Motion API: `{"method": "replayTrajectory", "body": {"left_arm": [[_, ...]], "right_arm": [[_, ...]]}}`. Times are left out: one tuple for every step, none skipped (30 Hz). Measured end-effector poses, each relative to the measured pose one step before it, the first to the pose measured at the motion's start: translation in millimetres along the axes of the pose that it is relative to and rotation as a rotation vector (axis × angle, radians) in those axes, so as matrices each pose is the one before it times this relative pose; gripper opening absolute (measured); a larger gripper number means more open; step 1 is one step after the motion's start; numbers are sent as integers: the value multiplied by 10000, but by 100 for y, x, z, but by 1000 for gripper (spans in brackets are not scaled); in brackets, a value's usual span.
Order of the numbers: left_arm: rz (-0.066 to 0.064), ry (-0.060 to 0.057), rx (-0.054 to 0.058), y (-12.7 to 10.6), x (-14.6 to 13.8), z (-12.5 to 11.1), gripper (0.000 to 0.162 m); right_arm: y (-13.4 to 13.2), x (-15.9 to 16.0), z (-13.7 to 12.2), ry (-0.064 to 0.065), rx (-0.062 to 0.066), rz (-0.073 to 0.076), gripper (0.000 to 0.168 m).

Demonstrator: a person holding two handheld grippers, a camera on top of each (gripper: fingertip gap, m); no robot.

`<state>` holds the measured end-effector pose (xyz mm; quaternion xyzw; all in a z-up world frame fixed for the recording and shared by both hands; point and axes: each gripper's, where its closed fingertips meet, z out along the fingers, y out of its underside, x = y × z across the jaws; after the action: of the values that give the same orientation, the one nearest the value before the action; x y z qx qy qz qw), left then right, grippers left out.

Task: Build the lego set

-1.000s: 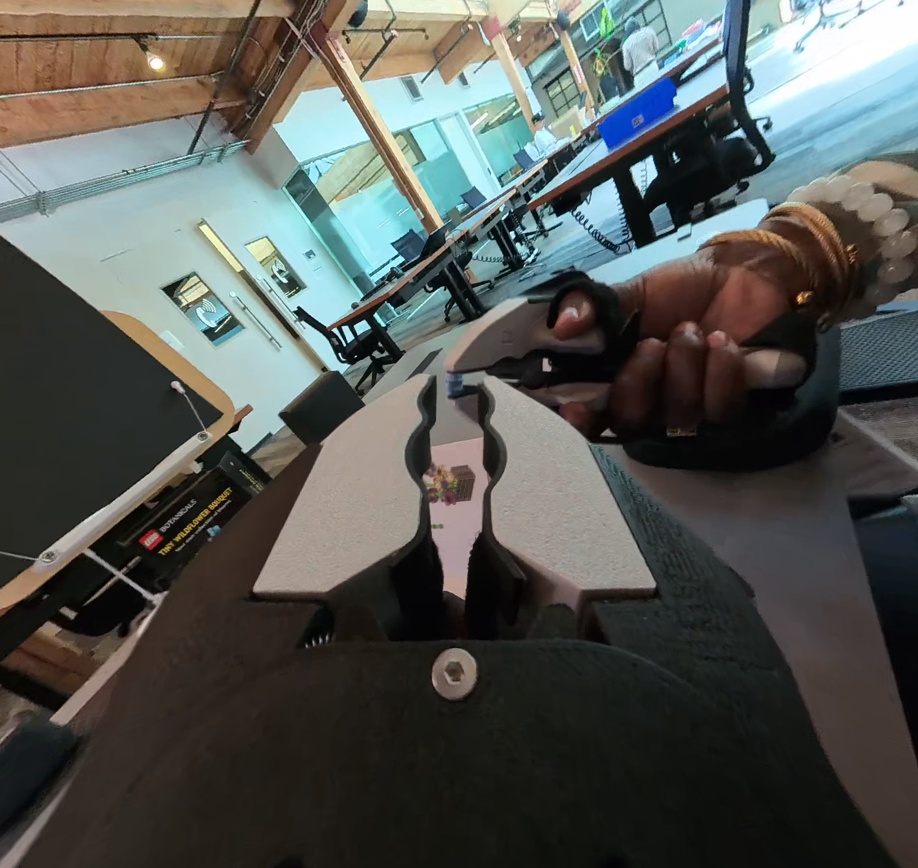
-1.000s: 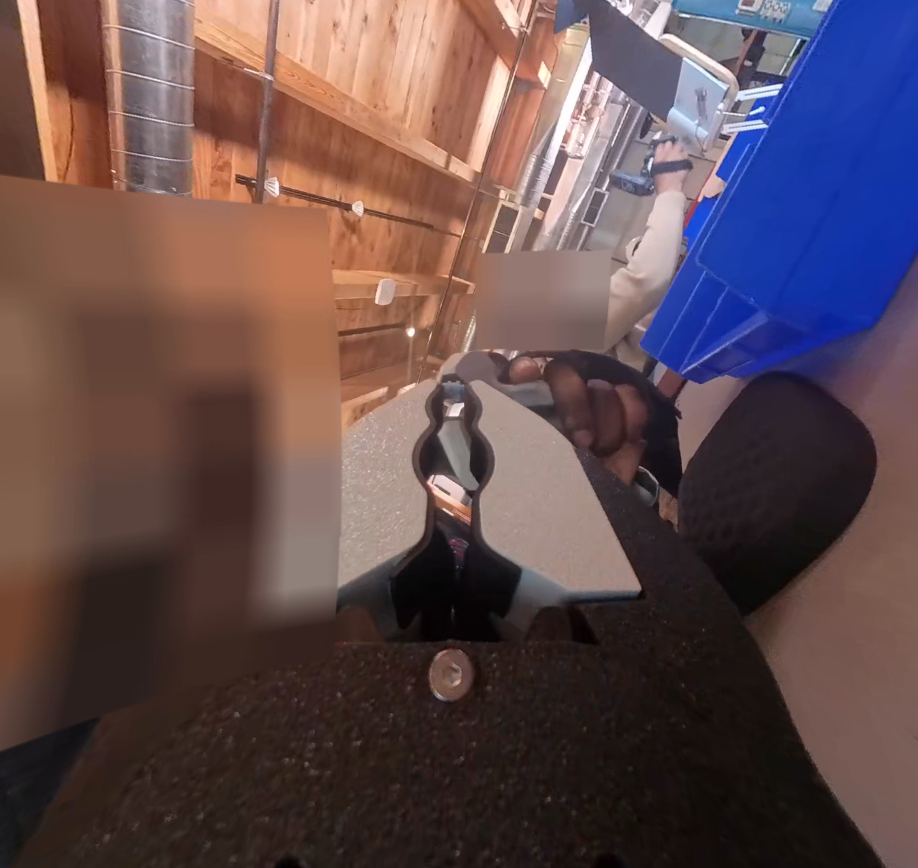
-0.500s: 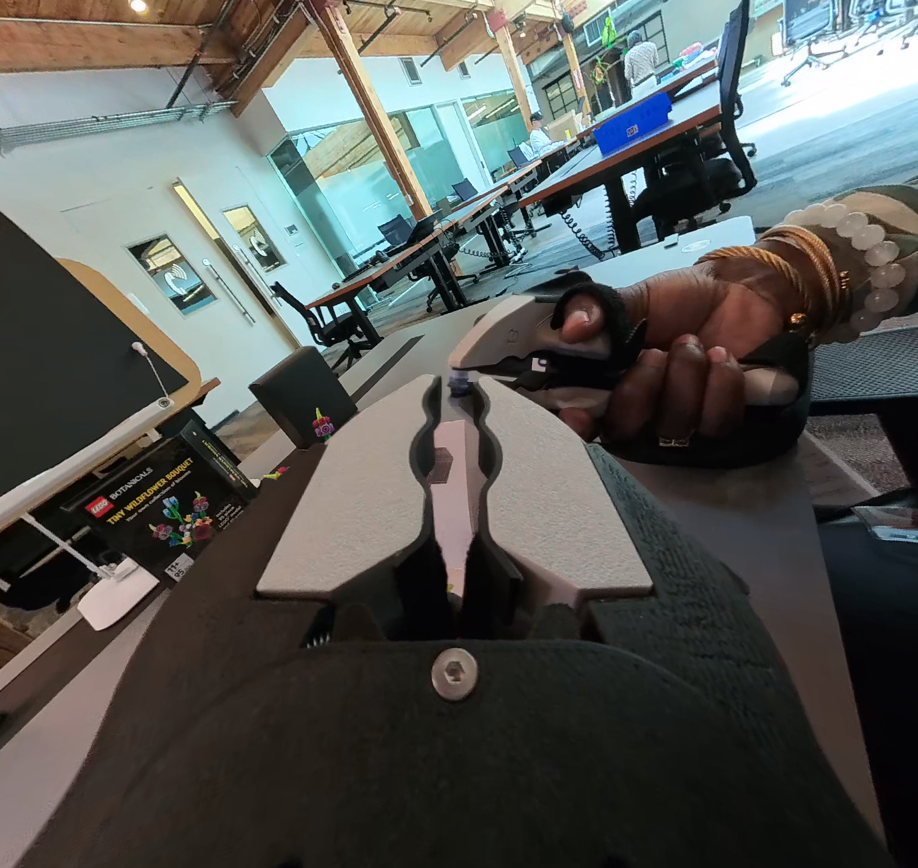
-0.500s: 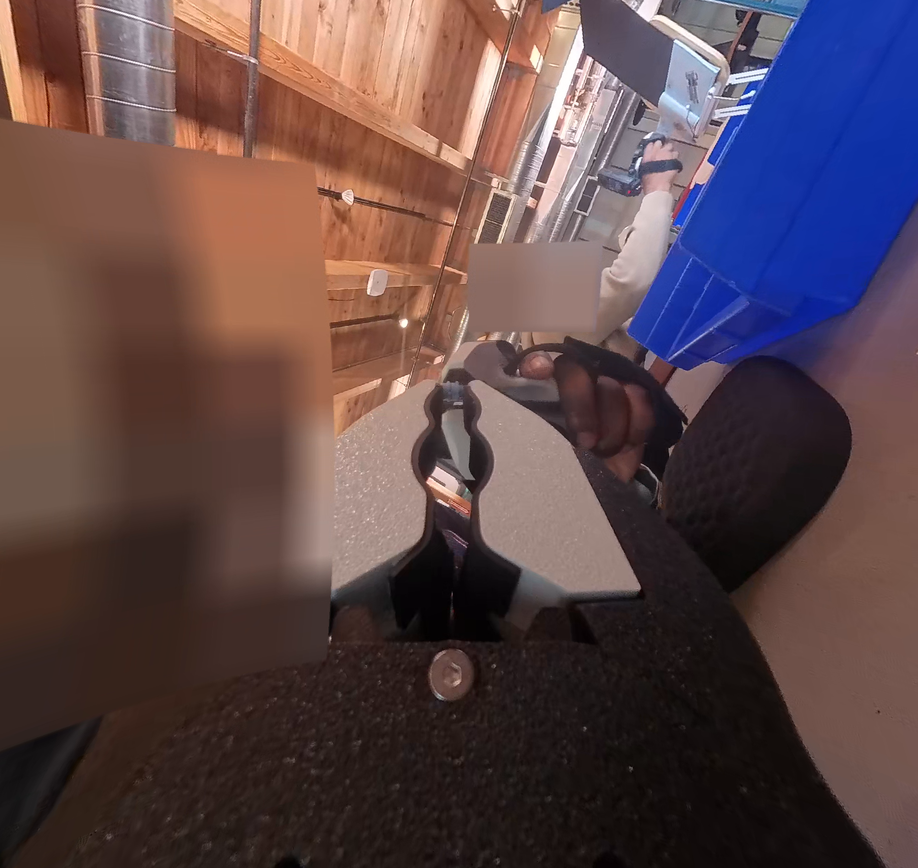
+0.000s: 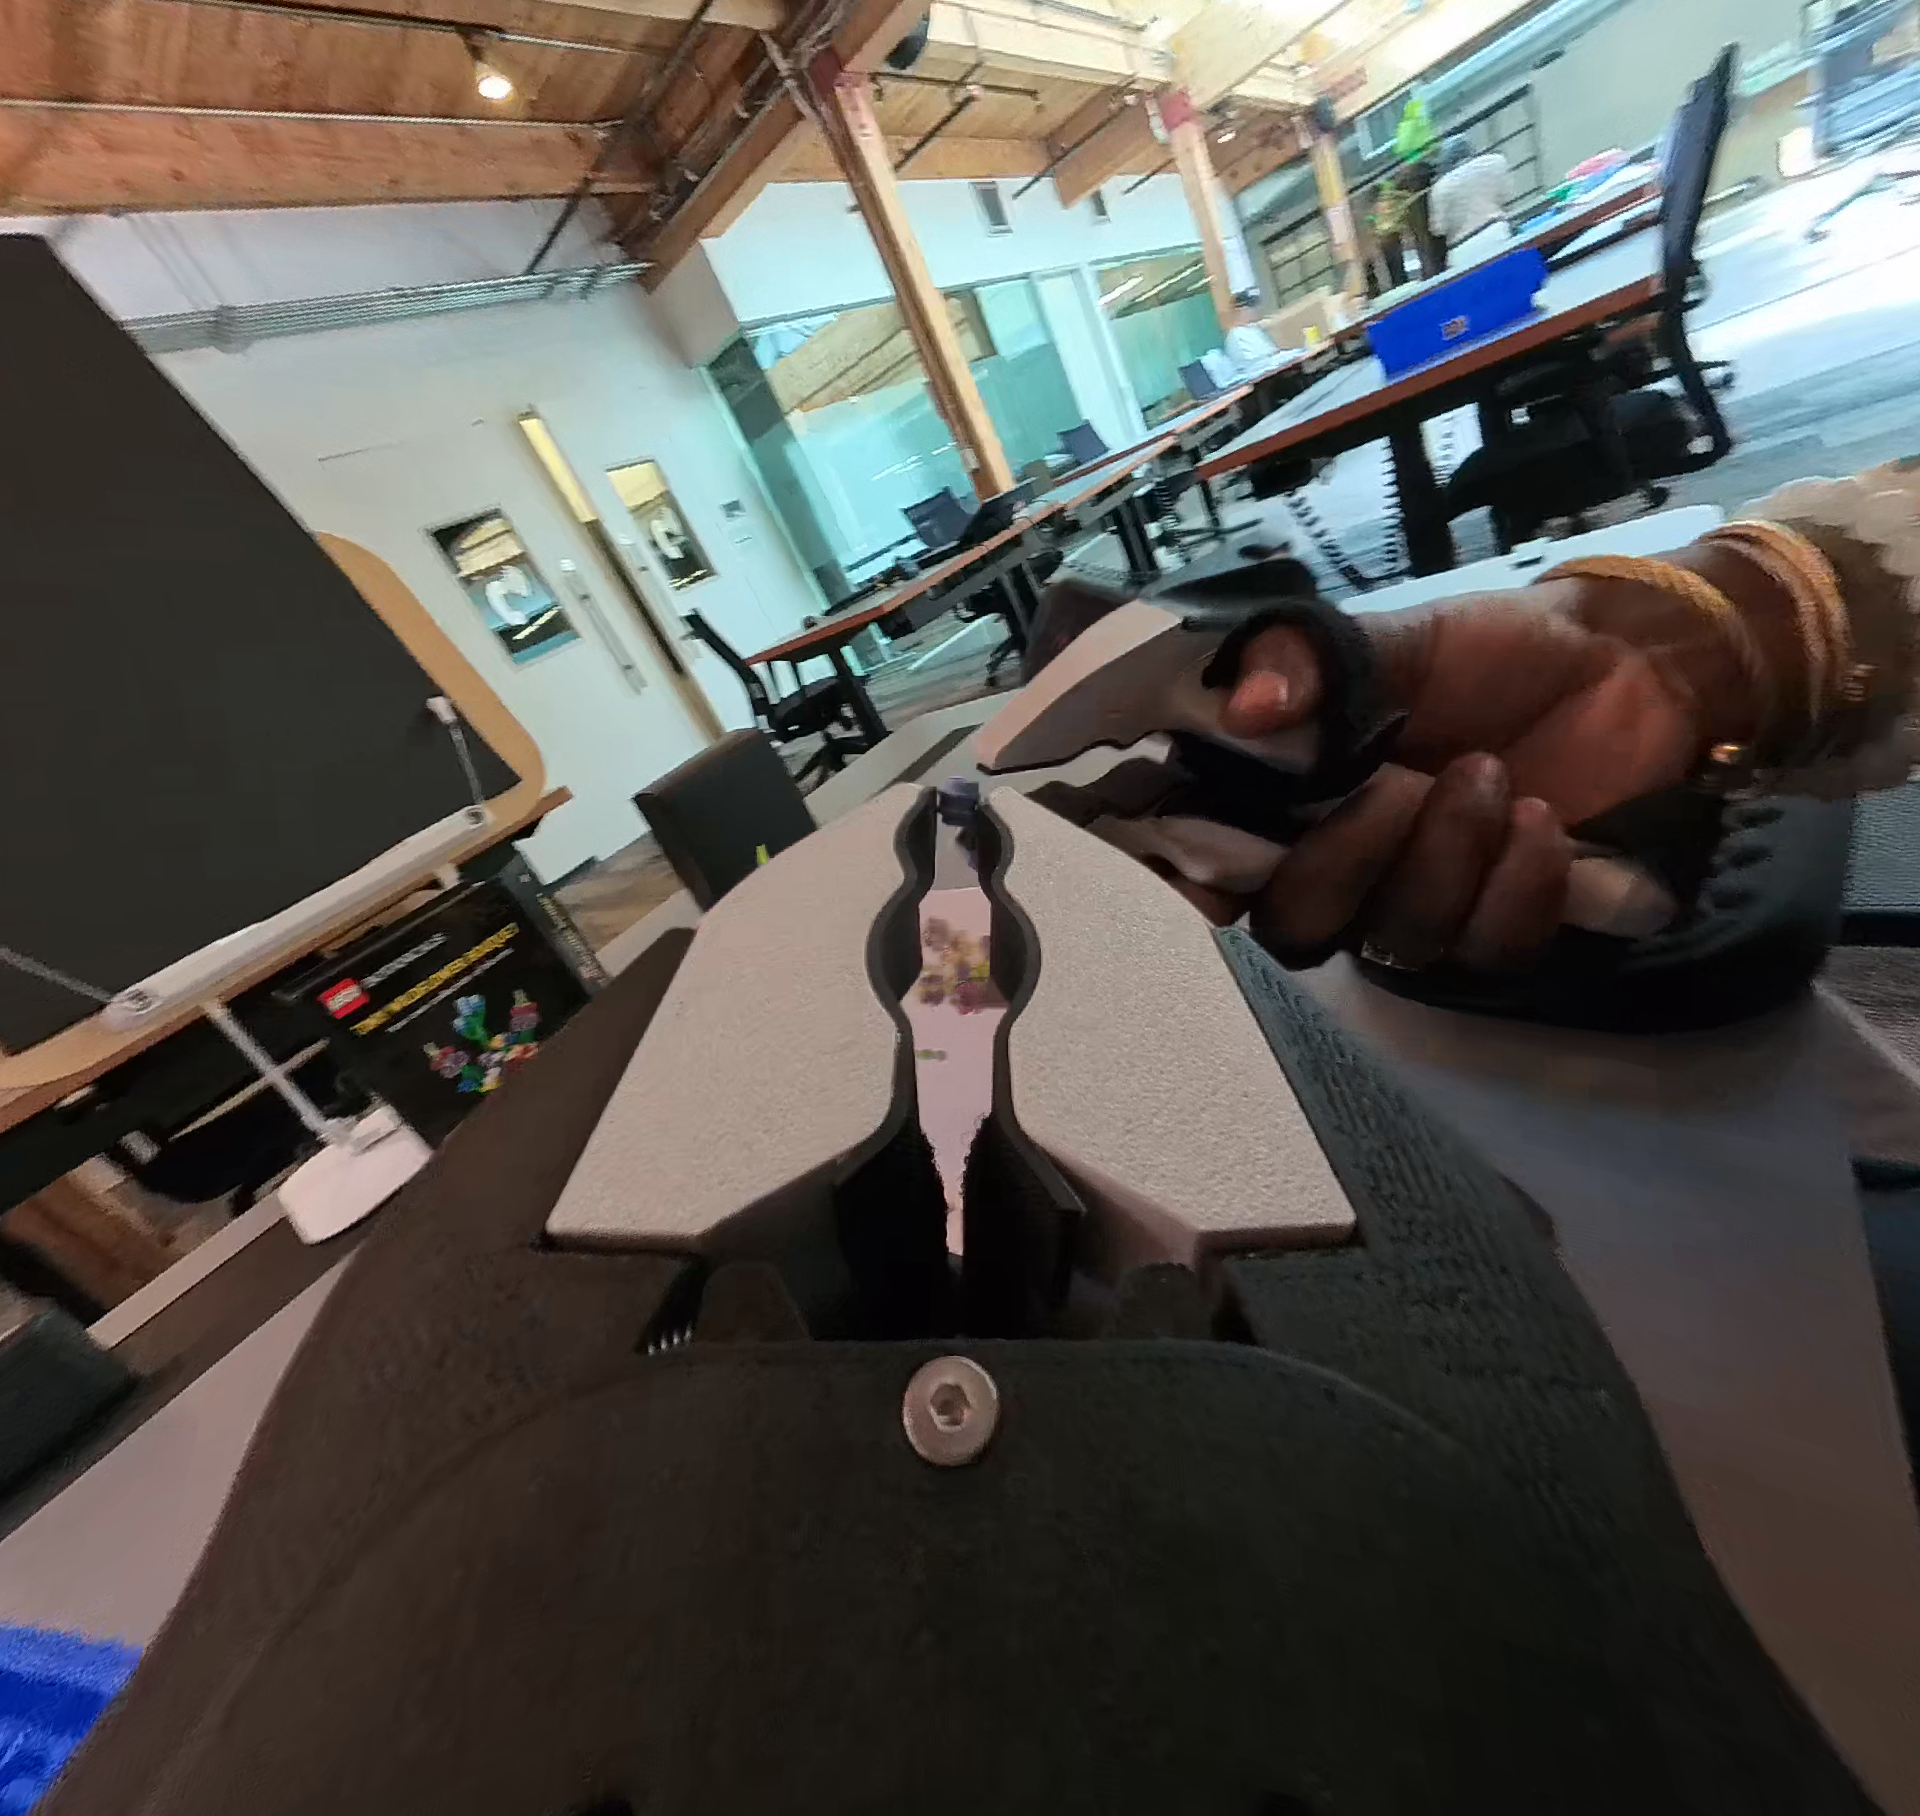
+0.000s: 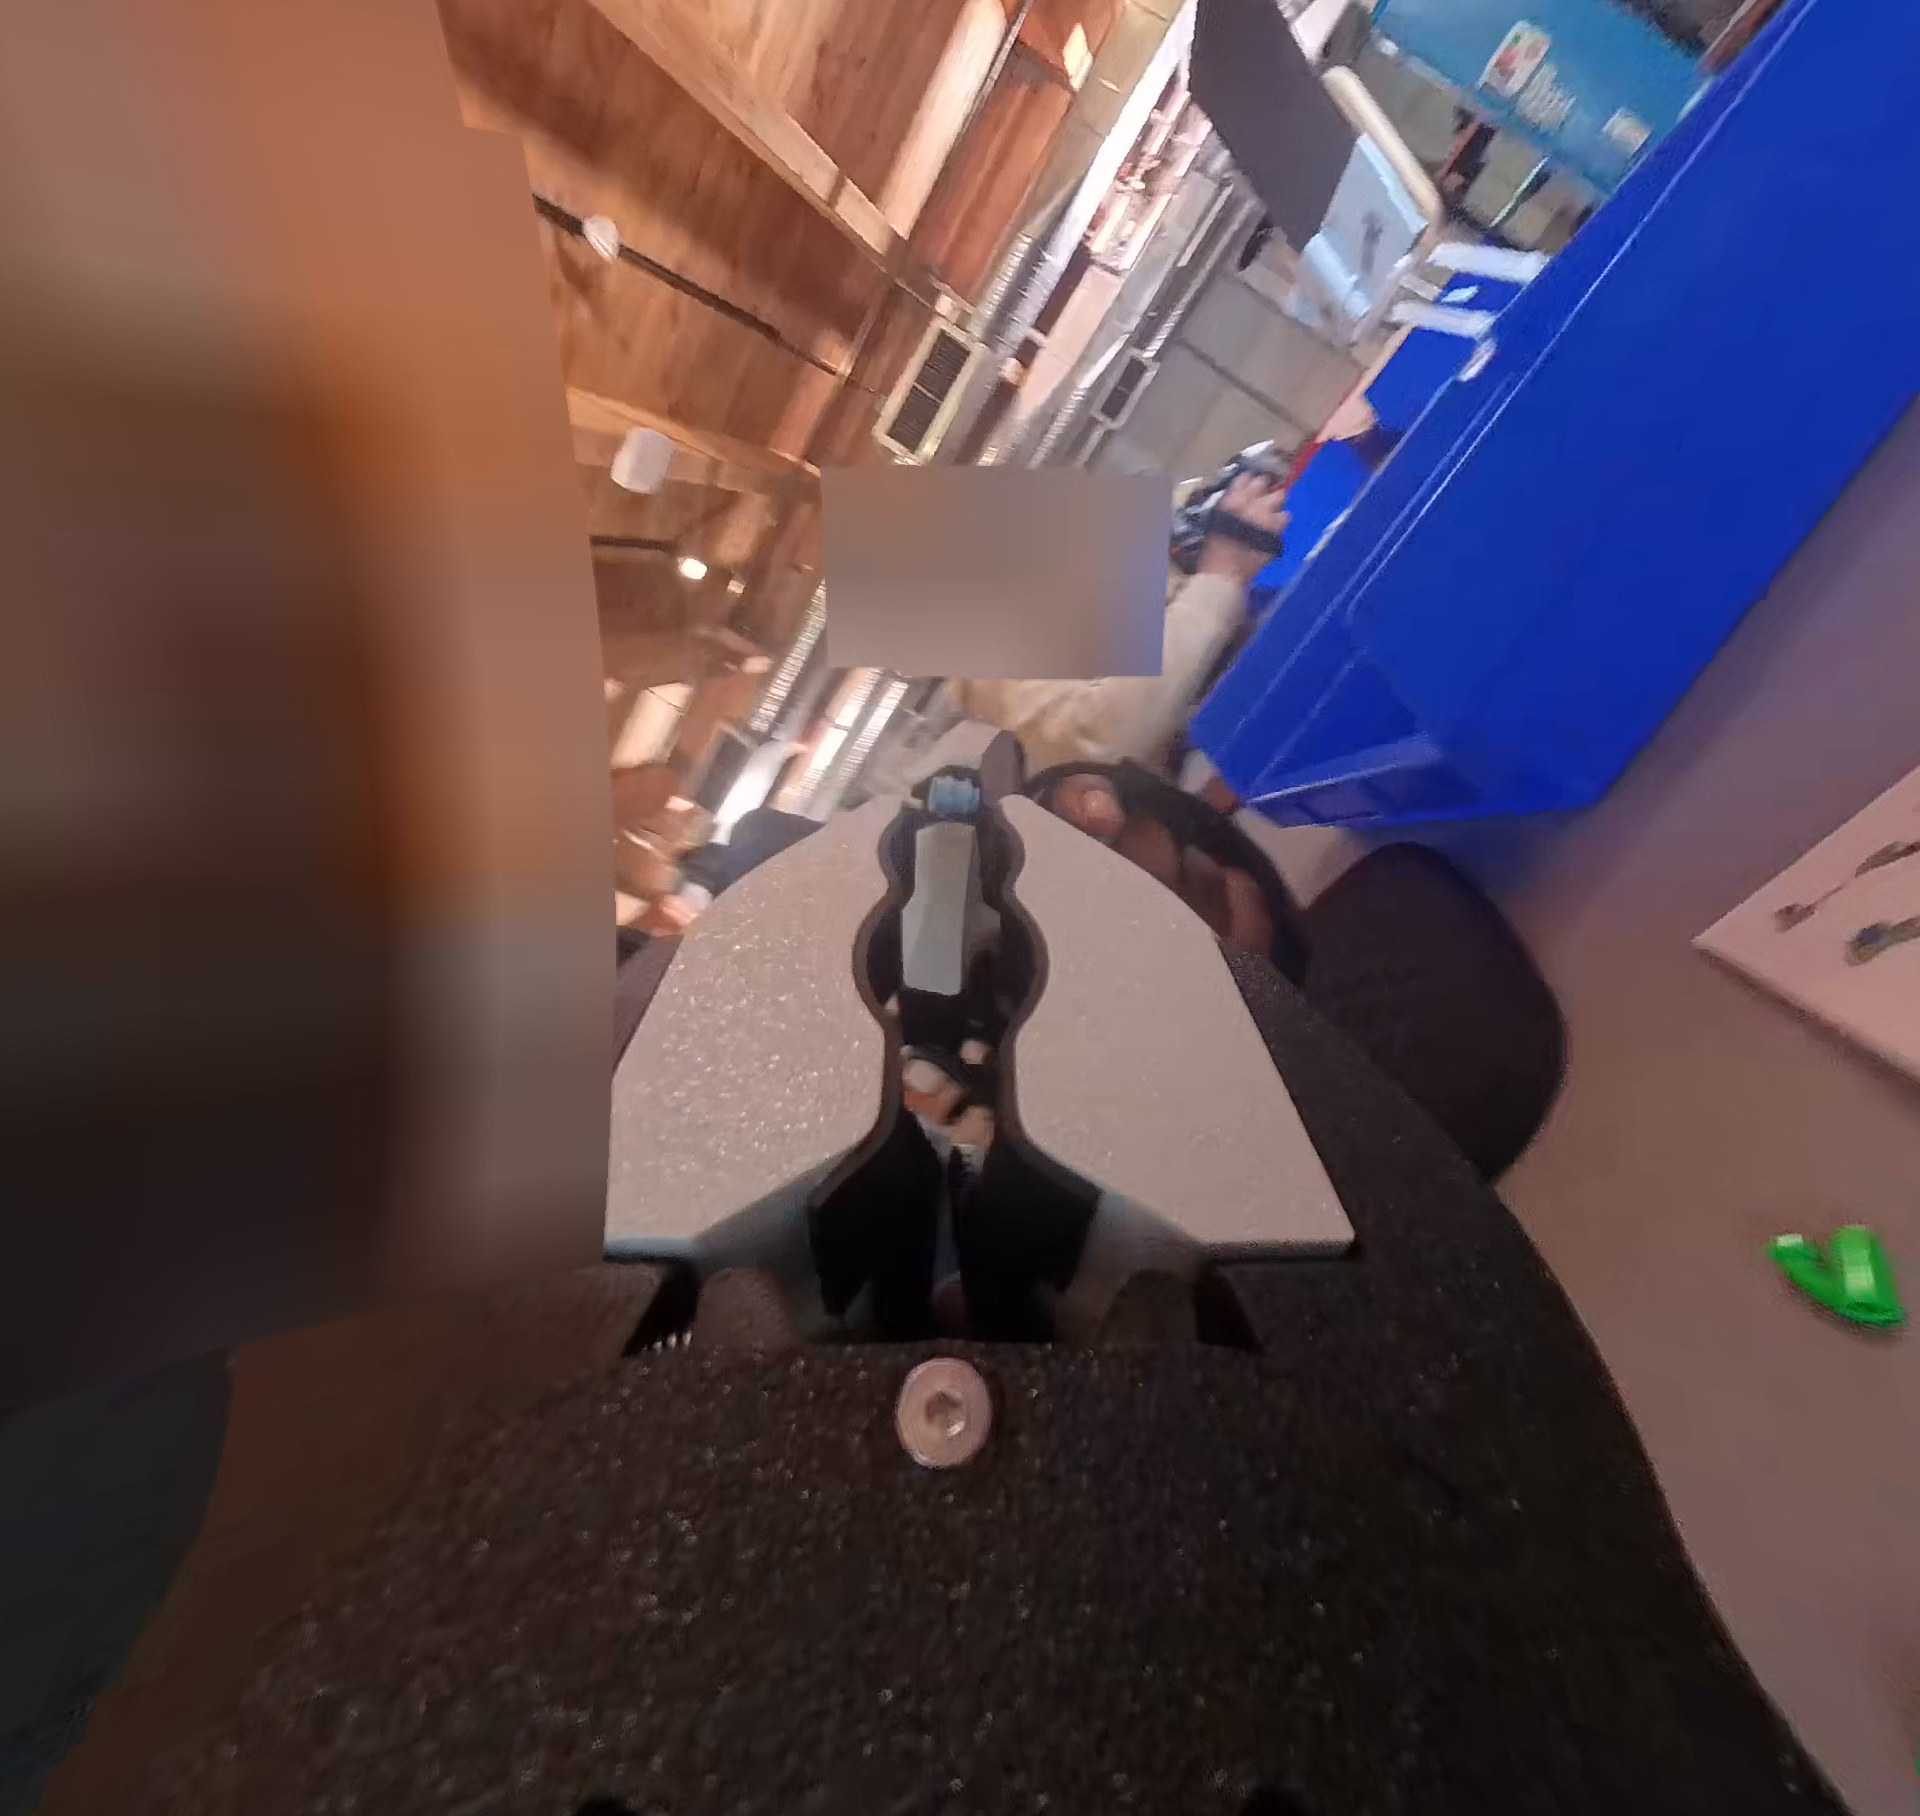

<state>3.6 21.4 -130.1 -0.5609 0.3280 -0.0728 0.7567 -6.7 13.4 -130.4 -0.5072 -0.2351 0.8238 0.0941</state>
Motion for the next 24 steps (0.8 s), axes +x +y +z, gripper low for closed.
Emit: {"method": "replayTrajectory", "body": {"left_arm": [[115, -304, -98, 142, -374, -87, 8], [110, -333, -171, 251, -415, -70, 8], [139, -390, -254, 385, -496, -61, 8], [244, -323, -242, 396, -351, -21, 8], [317, -303, -245, 399, -274, 4, 8], [366, -215, -235, 372, -101, 25, 8], [373, -145, -191, 277, 27, 58, 8], [349, -125, -145, 205, 73, 50, 8], [311, -79, -82, 105, 124, 61, 8], [271, -14, -48, 51, 192, 50, 8], [228, -16, -50, 70, 140, 65, 8], [185, -34, -40, 70, 85, 41, 8], [143, -13, -36, 76, 61, 44, 8], [110, 5, -63, 150, 44, 31, 8], [81, -7, -16, 99, 19, 34, 8], [36, -9, 17, 48, -12, -4, 8], [2, 15, 4, 58, 7, -8, 8], [-31, 31, -15, 87, 47, -2, 8], [-28, 19, 1, 50, 61, -1, 8], [5, 12, 17, 5, 40, -1, 8], [-18, 26, 28, -36, 43, -2, 8], [-160, 66, 50, -83, 77, 5, 8], [-407, 109, 49, -61, 46, 33, 10], [-684, 213, 25, 10, 67, 50, 15]], "right_arm": [[-171, 125, 29, 419, -52, -837, 15], [-157, 234, -8, 542, -74, -896, 16], [-188, 273, -21, 638, -74, -1053, 17], [-228, 318, -35, 773, -68, -1242, 17], [-168, 287, -16, 822, -156, -1434, 15], [-68, 235, 36, 805, -275, -1469, 14], [-35, 281, 84, 784, -327, -1305, 13], [15, 249, 127, 652, -304, -991, 13], [35, 68, 195, 349, -222, -592, 13], [88, -92, 230, 72, -168, -201, 14], [243, -55, 257, -49, -206, 53, 13], [385, -17, 260, -112, -259, 117, 13], [363, 0, 213, -131, -233, 107, 11], [115, 27, 113, -117, -50, 125, 10], [-14, -3, 66, -141, 33, 131, 10], [25, 62, 45, -83, -15, 127, 8], [79, 38, 29, -85, -70, 70, 7], [106, 23, 33, -53, -108, 31, 7], [53, 13, -12, -12, -77, -52, 7], [19, -10, -33, 10, -35, -87, 7], [5, -28, -70, 7, -19, -66, 7], [-11, -41, -134, -28, -21, -27, 7], [27, 121, -249, 35, -57, -13, 7], [31, 431, -438, 172, -76, -84, 7]]}}
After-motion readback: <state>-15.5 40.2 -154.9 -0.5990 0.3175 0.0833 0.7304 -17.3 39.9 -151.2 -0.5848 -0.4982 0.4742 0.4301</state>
